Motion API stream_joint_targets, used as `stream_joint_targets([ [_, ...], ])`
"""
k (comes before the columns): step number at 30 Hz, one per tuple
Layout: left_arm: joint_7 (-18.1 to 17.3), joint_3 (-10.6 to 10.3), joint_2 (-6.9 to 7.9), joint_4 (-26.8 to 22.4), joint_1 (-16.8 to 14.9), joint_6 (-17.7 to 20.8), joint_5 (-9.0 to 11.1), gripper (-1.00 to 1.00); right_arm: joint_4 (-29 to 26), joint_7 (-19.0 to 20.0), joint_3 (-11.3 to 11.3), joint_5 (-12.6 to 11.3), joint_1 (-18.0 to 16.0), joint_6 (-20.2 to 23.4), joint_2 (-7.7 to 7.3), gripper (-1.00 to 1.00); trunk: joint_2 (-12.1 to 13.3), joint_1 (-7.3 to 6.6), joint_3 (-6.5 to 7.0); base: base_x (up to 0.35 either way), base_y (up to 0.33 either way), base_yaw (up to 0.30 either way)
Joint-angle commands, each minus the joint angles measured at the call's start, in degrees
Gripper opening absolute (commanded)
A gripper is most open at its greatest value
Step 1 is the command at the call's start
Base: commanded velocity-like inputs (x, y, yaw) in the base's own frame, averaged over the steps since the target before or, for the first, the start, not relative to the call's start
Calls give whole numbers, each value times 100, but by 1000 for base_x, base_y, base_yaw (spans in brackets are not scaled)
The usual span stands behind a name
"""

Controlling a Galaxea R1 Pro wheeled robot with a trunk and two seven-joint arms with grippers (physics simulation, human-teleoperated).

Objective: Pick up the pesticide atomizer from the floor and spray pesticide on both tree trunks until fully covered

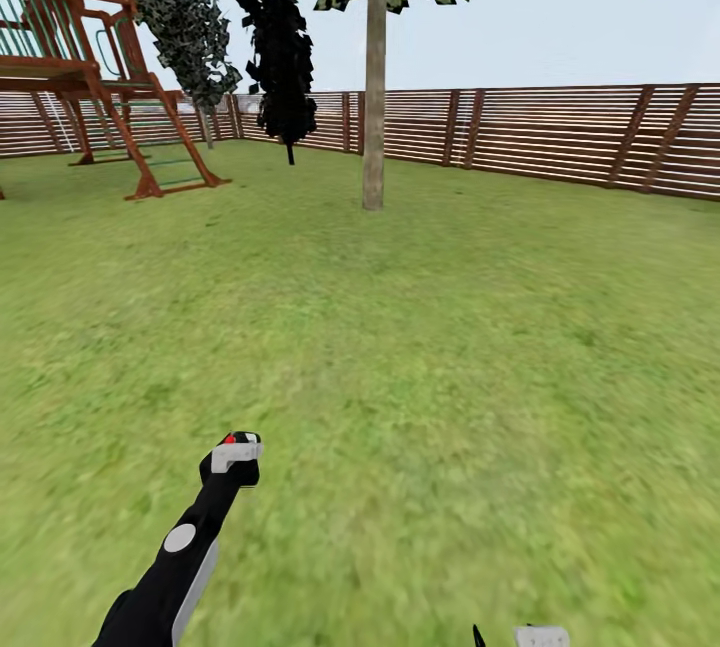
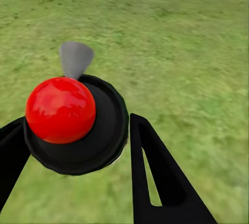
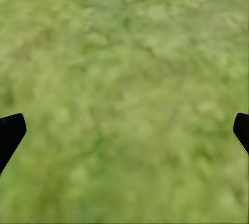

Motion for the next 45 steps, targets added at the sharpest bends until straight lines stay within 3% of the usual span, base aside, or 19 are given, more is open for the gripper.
stream_joint_targets([
  [1,1,2,0,-1,0,0,0,-100,0,0,0,0,0,0,0,100,0,0,0,340,-1,0],
  [45,2,30,9,61,0,0,3,-100,0,0,0,0,0,0,0,100,0,0,0,340,0,0],
])
